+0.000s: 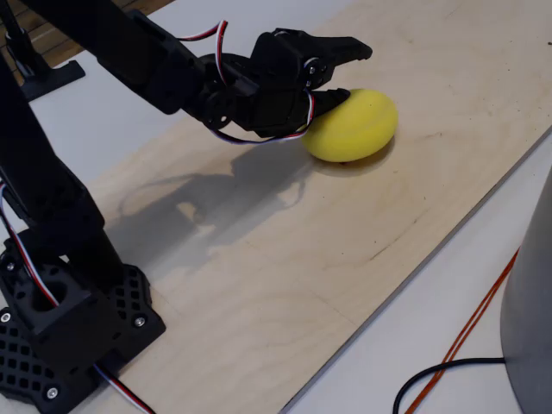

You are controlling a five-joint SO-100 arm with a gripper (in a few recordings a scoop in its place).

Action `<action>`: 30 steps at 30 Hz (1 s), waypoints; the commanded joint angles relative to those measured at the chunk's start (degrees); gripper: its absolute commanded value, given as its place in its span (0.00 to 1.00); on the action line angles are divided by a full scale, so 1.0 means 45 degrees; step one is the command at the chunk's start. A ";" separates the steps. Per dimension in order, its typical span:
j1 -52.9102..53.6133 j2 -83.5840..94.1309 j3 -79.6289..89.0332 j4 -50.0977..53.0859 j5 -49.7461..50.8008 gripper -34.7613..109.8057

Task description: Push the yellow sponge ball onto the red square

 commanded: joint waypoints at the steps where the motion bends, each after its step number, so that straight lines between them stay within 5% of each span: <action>1: 0.0098 0.0840 0.0195 -0.0137 -0.0254 0.38; 30: 0.2656 0.1172 0.0313 -0.1973 -0.2109 0.38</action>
